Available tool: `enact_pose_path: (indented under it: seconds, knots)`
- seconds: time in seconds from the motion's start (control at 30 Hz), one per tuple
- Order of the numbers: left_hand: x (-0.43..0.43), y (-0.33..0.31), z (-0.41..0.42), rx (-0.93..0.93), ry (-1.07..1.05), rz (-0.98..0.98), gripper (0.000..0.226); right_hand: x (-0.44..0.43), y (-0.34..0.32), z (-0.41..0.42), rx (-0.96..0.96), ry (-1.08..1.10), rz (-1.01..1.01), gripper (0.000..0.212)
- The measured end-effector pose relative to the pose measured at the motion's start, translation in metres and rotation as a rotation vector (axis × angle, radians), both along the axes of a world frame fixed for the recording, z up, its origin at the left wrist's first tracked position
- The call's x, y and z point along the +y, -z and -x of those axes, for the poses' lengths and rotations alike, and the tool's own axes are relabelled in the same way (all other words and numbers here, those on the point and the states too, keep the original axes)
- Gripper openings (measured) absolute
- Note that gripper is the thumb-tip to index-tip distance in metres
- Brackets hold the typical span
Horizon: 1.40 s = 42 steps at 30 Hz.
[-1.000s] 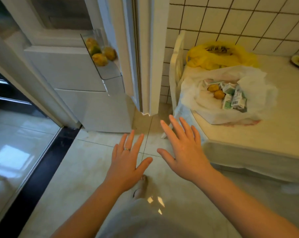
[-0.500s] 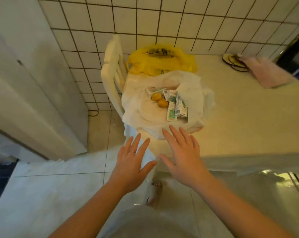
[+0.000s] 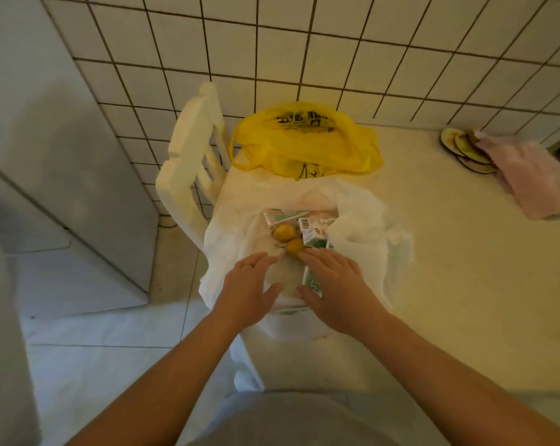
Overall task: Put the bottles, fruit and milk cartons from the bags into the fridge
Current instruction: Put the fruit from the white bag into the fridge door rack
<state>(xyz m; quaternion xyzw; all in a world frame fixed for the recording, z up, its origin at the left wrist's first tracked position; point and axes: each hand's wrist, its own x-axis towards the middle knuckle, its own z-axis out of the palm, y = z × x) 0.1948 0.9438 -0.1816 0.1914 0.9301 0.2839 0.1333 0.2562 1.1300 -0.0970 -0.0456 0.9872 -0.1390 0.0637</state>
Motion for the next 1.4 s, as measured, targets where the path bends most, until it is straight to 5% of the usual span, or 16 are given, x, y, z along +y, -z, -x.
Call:
enact_pose_path:
  seconds: [0.33, 0.63, 1.07, 1.4]
  knots:
    - [0.036, 0.019, 0.093, -0.063, 0.053, 0.014, 0.049, 0.015, 0.049, 0.093, -0.190, -0.116, -0.215, 0.038]
    - [0.058, 0.039, 0.138, -0.081, 0.237, 0.057, 0.046, 0.009, 0.076, 0.124, -0.206, -0.202, -0.491, 0.046]
    - [0.057, 0.045, 0.144, 0.098, 0.245, 0.234, 0.036, 0.014, 0.097, 0.134, -0.024, -0.265, -0.496, 0.026]
    - [0.032, 0.026, 0.117, -0.013, -0.129, -0.036, 0.049, 0.034, 0.070, 0.097, 0.118, -0.098, -0.188, 0.041]
